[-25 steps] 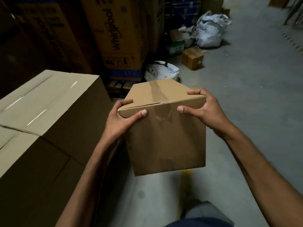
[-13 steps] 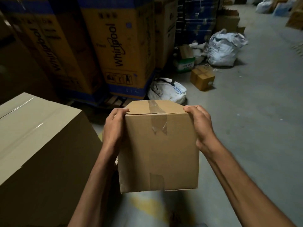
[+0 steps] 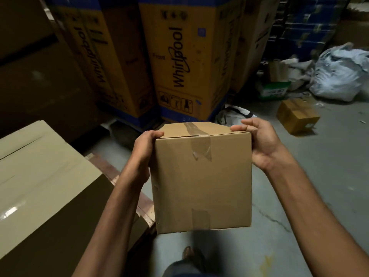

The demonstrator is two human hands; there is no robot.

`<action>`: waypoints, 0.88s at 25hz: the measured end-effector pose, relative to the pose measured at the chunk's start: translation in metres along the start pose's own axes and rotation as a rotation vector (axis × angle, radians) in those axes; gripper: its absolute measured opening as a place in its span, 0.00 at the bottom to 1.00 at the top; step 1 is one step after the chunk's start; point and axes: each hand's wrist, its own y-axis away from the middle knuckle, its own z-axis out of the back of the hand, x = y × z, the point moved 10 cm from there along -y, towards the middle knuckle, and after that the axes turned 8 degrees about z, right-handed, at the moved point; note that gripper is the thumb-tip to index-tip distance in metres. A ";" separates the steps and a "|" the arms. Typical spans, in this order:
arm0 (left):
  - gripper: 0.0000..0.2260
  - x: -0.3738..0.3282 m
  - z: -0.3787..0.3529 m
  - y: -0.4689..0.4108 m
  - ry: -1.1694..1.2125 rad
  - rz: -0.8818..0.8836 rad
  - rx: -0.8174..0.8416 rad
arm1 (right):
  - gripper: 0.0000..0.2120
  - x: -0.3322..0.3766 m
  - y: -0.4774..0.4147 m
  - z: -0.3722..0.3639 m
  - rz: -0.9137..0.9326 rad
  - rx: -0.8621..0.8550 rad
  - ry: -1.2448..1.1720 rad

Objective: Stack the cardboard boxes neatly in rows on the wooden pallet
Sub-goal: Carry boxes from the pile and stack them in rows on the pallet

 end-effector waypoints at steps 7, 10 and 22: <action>0.32 -0.065 0.030 -0.110 0.125 0.125 0.050 | 0.28 0.038 -0.141 -0.091 -0.127 0.262 0.059; 0.35 -0.071 0.049 -0.148 0.219 0.140 -0.040 | 0.33 0.041 -0.203 -0.138 -0.162 0.391 0.119; 0.26 -0.126 0.061 -0.199 0.544 0.063 -0.583 | 0.28 0.073 -0.357 -0.288 -0.213 0.851 0.363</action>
